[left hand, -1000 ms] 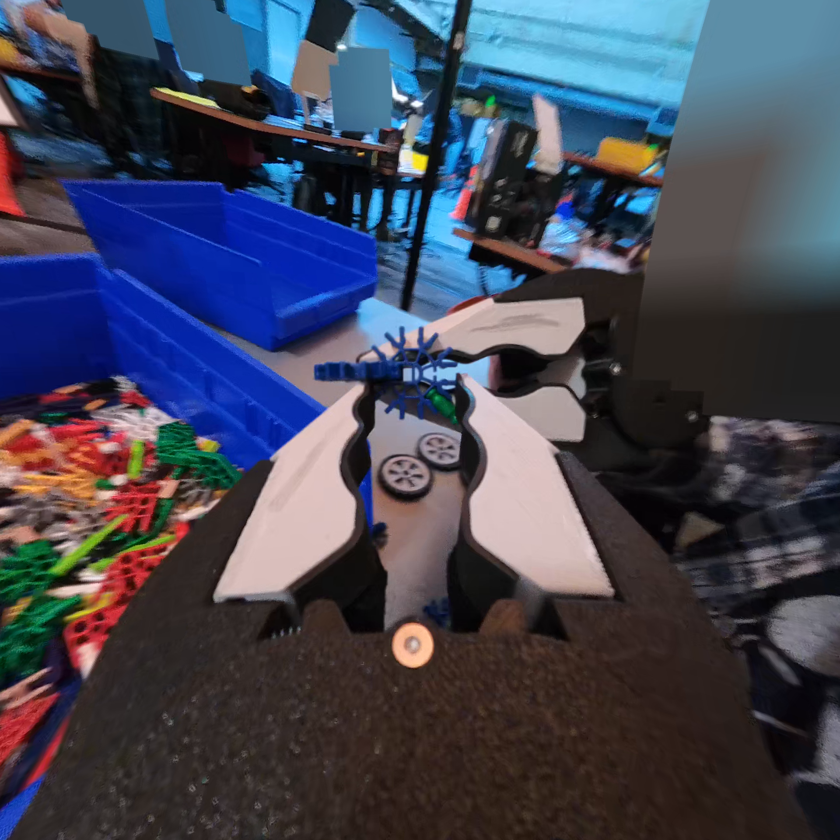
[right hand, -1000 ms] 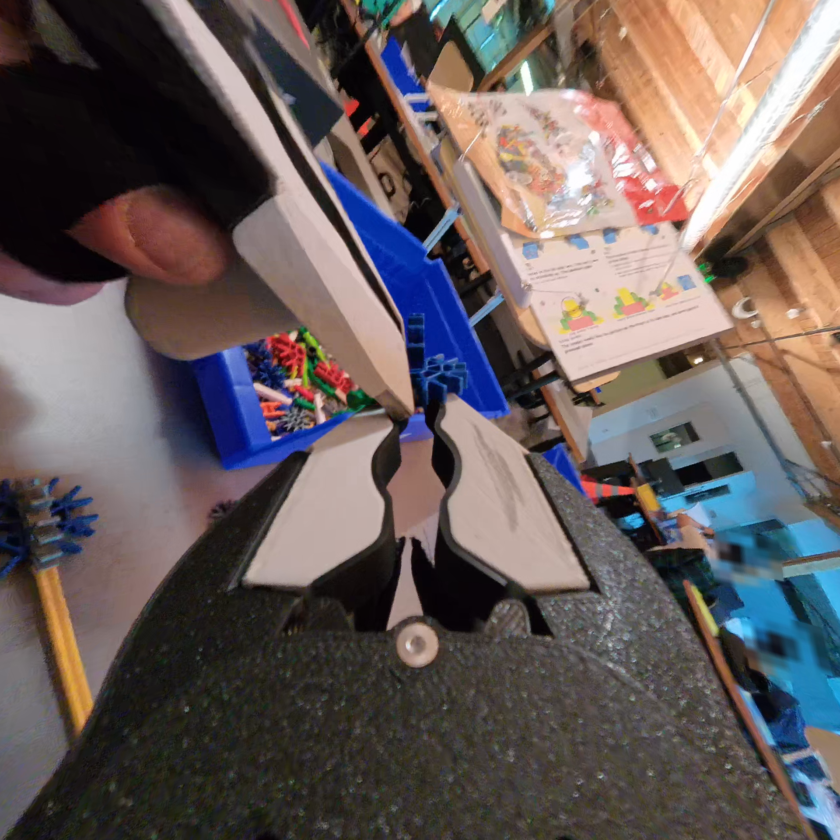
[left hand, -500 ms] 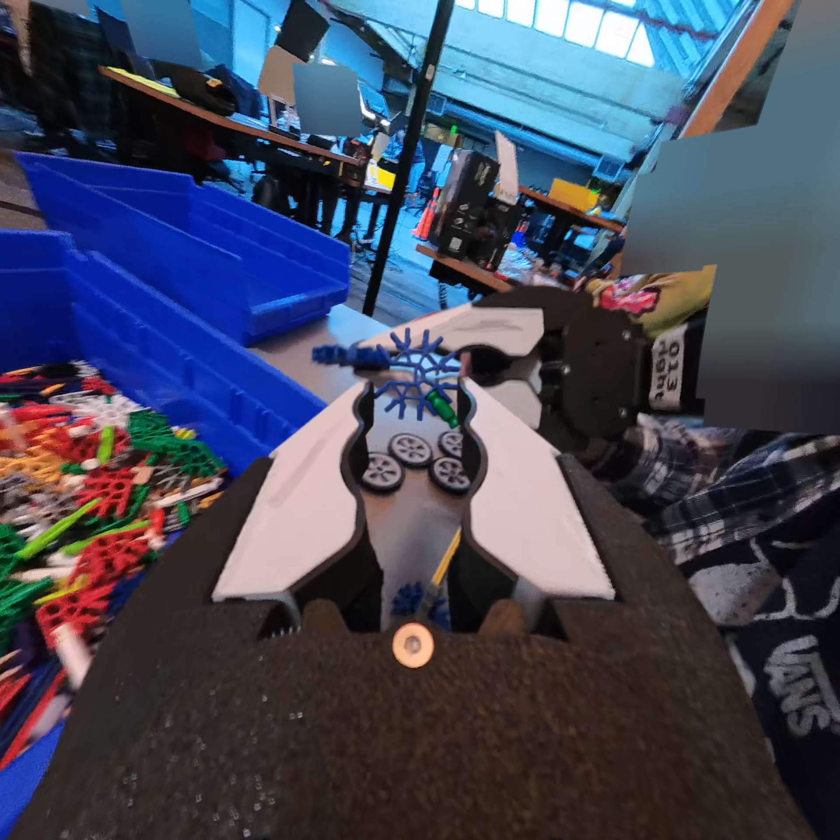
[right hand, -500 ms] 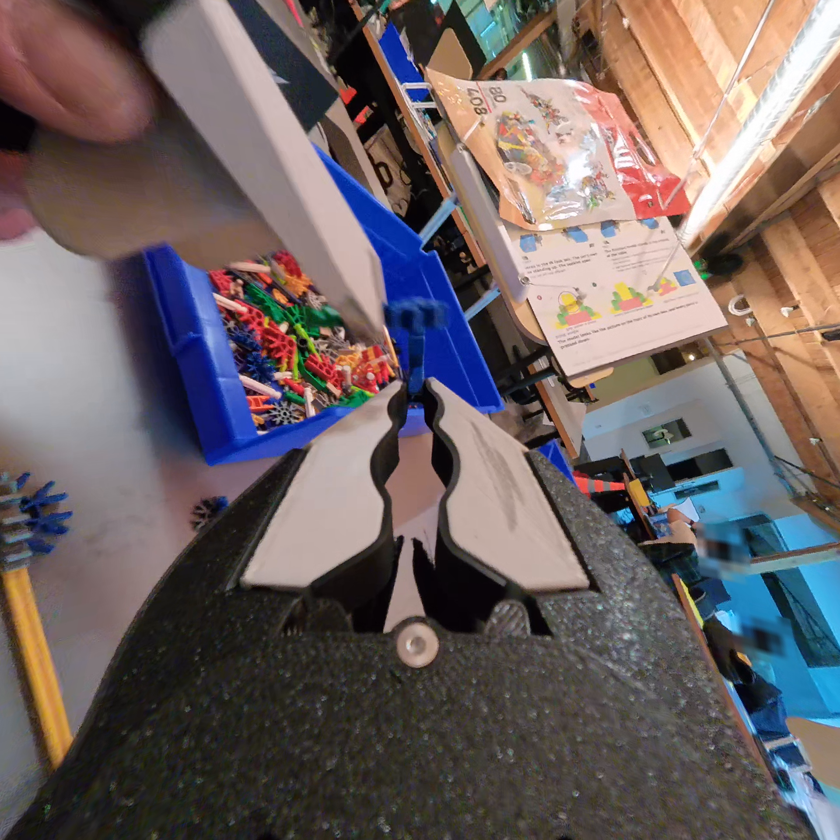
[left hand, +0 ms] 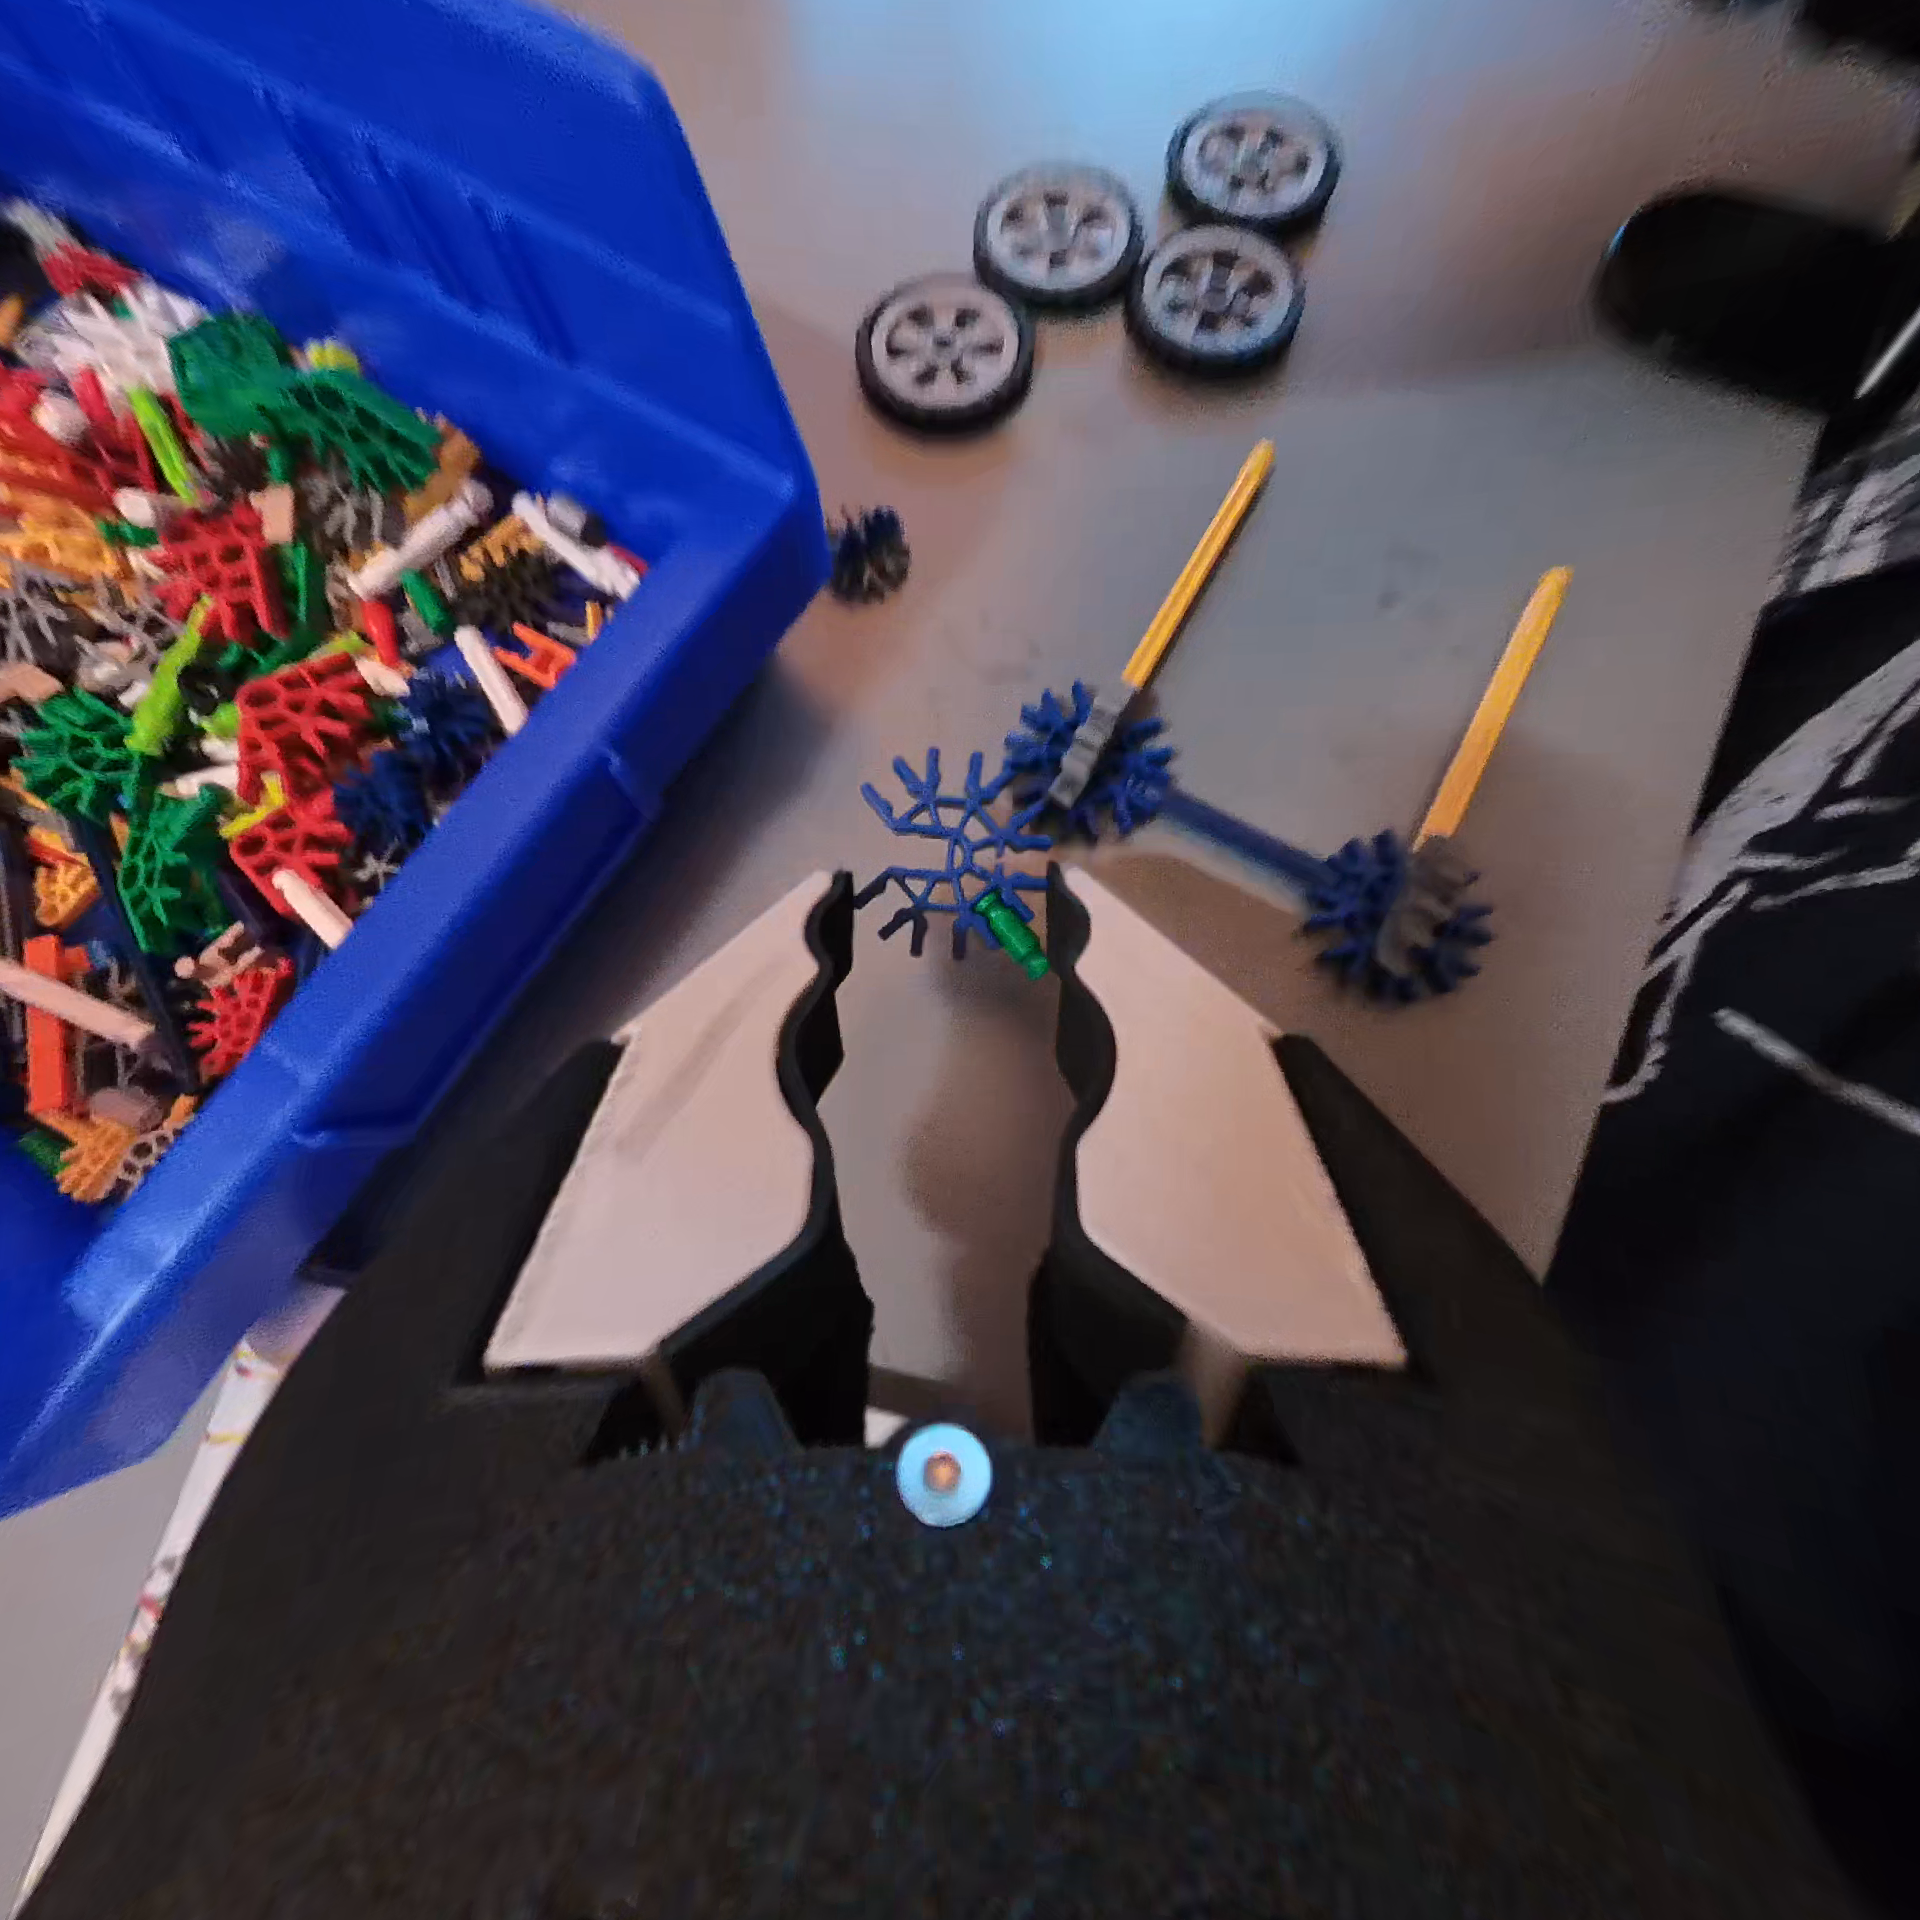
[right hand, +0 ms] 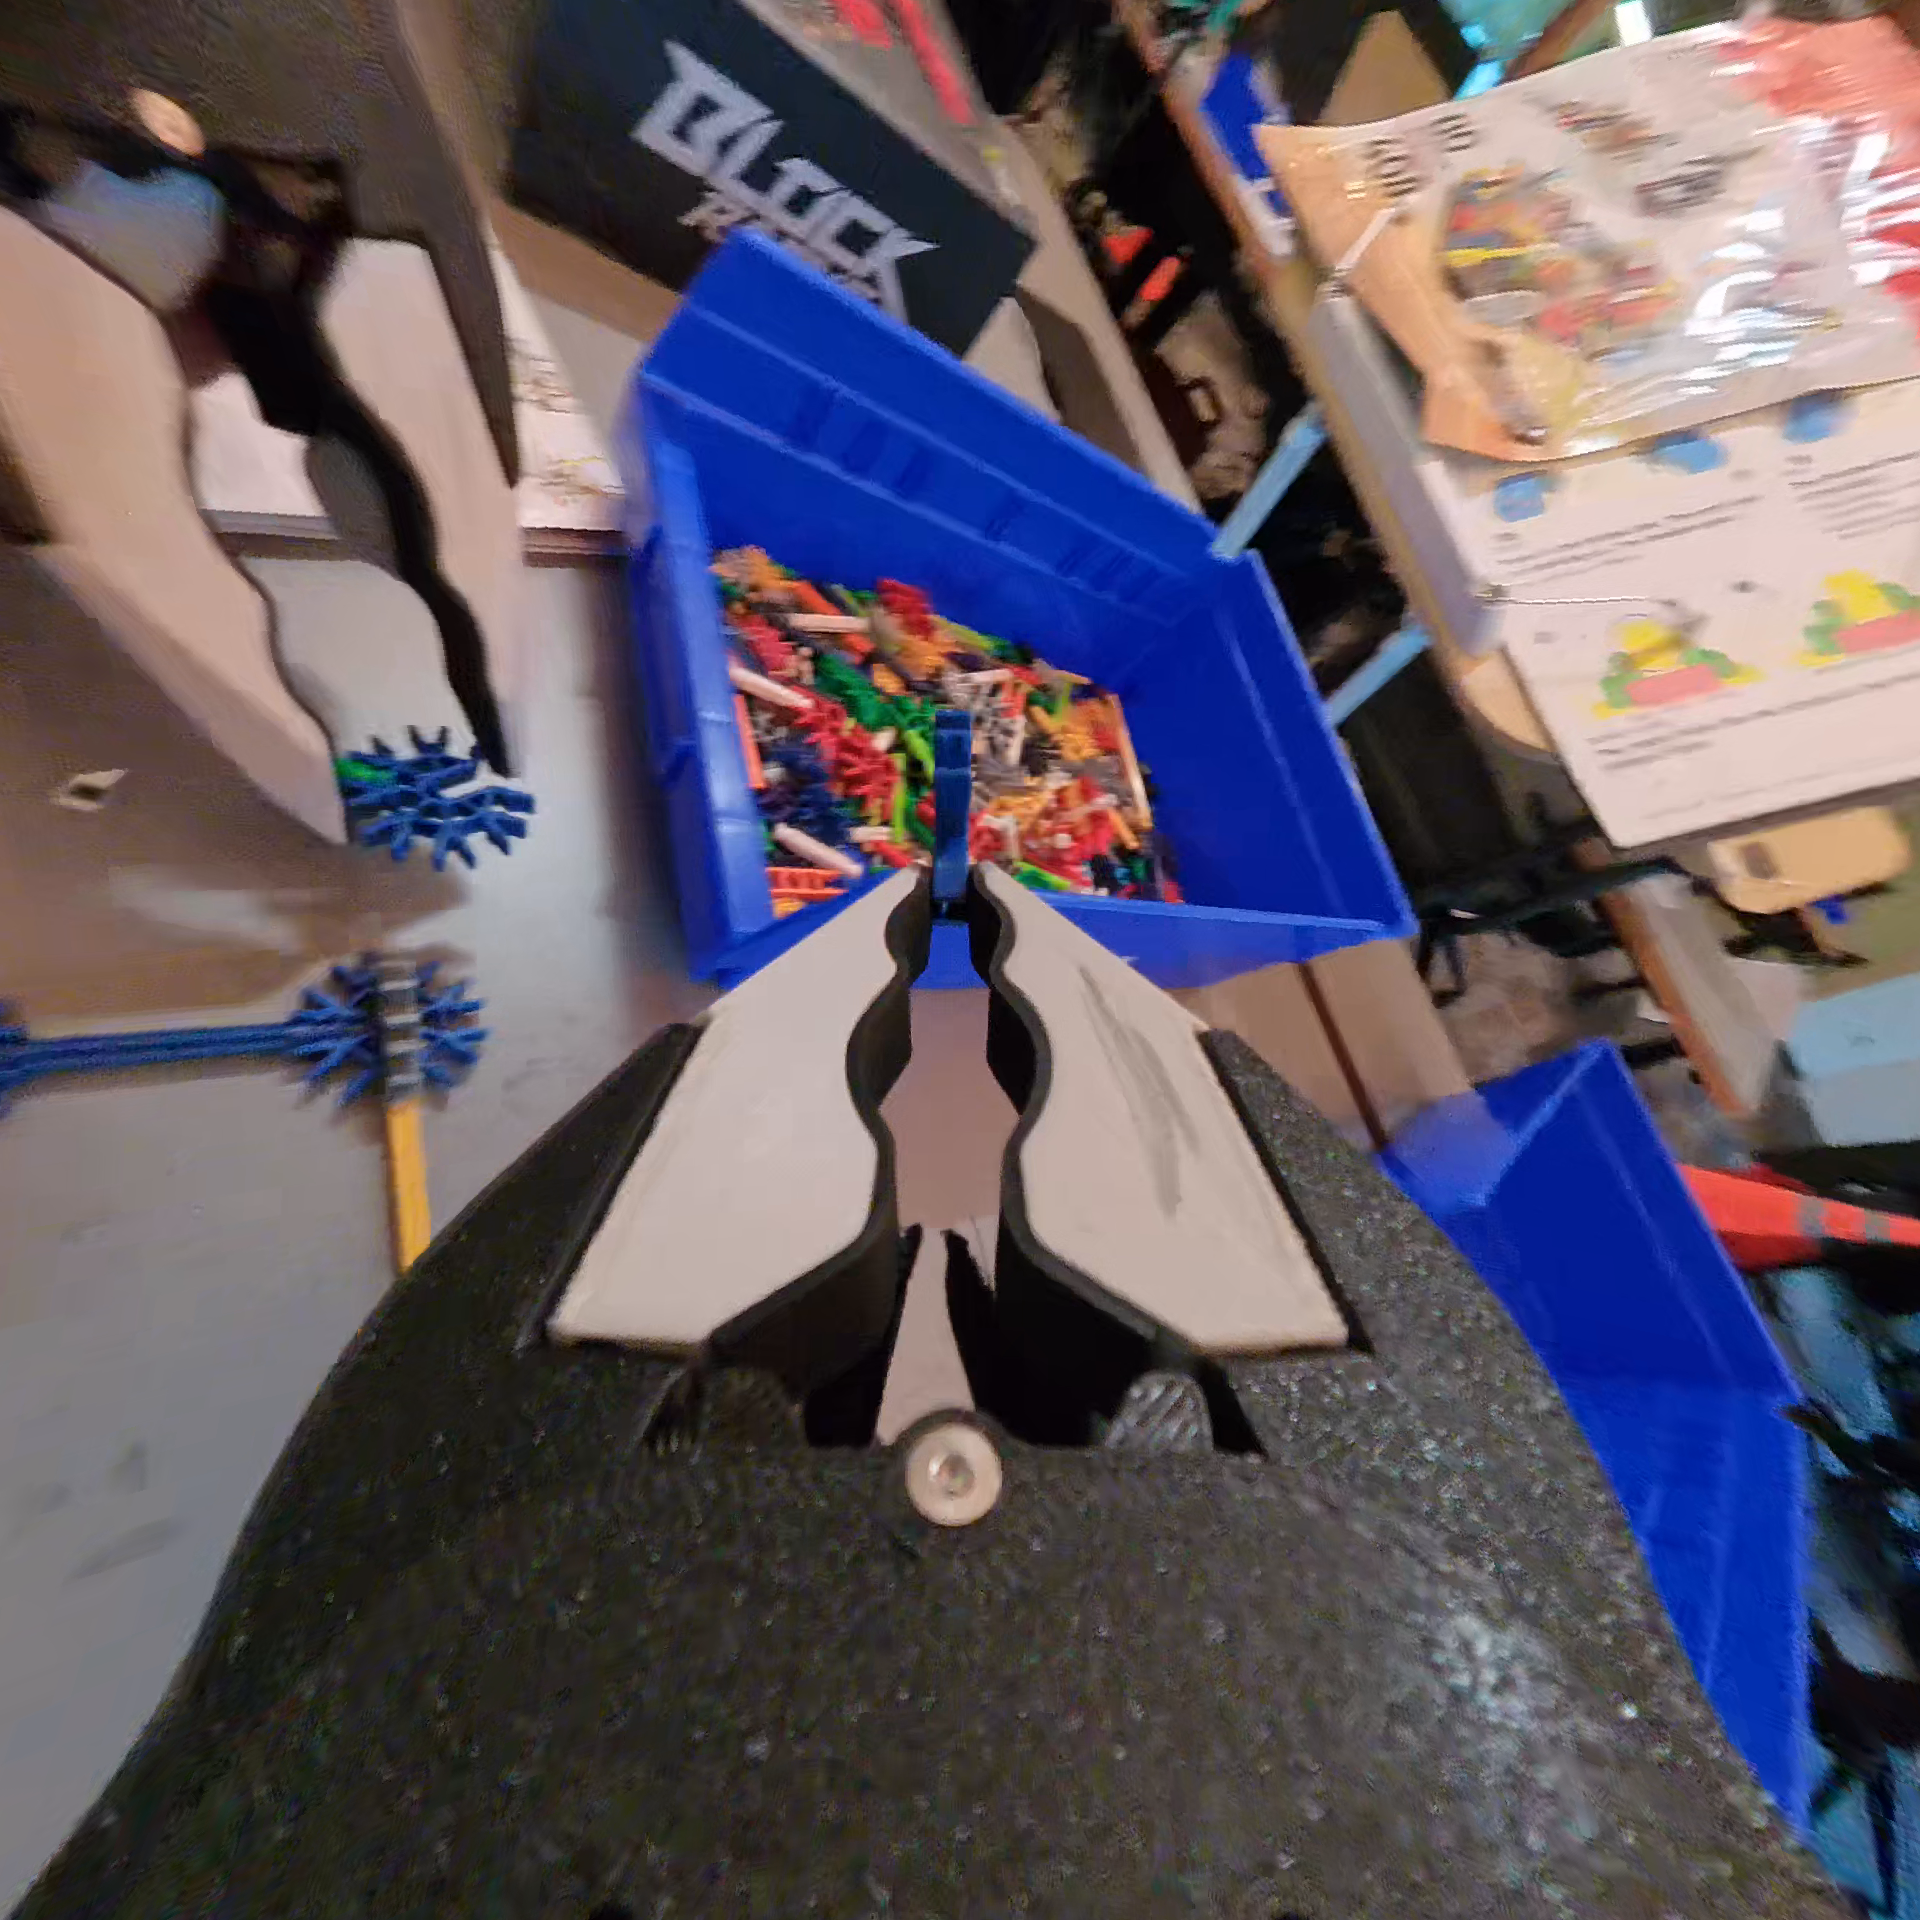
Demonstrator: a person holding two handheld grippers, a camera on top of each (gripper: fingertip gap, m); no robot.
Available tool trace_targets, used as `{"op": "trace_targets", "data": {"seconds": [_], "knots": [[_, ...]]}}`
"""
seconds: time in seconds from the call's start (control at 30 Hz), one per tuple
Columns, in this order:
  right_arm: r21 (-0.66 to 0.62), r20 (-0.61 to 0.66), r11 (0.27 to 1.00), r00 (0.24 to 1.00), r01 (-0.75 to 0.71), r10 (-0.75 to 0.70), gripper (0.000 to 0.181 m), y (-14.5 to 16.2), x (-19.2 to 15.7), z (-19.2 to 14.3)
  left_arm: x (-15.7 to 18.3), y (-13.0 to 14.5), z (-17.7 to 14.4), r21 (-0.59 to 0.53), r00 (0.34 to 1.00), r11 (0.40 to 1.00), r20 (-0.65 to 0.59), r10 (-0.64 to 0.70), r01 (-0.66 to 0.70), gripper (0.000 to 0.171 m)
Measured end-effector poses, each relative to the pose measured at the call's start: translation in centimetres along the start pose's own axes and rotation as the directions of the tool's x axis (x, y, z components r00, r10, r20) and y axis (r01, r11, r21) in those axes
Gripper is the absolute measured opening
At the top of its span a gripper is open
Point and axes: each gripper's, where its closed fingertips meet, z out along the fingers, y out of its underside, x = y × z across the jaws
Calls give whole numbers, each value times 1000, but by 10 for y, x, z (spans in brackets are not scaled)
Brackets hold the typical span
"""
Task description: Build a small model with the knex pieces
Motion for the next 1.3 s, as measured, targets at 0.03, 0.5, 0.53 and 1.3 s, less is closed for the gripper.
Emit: {"op": "trace_targets", "data": {"seconds": [0.03,0.5,0.53,1.3], "knots": [[-4,36,1000,999,-1,1,5,1,-6,0,-2,6,3,-32,1000,999,13,10,-10,35],[29,34,923,922,385,-386,5,-7,-56,-1,1,-21,-23,178,999,984,32,27,-33,48],[49,28,914,914,402,-404,5,-11,-62,-1,2,-31,-31,240,996,968,63,57,-70,46],[87,190,966,948,245,-257,13,-16,-81,2,5,41,-19,-178,878,913,257,404,-368,5]]}}
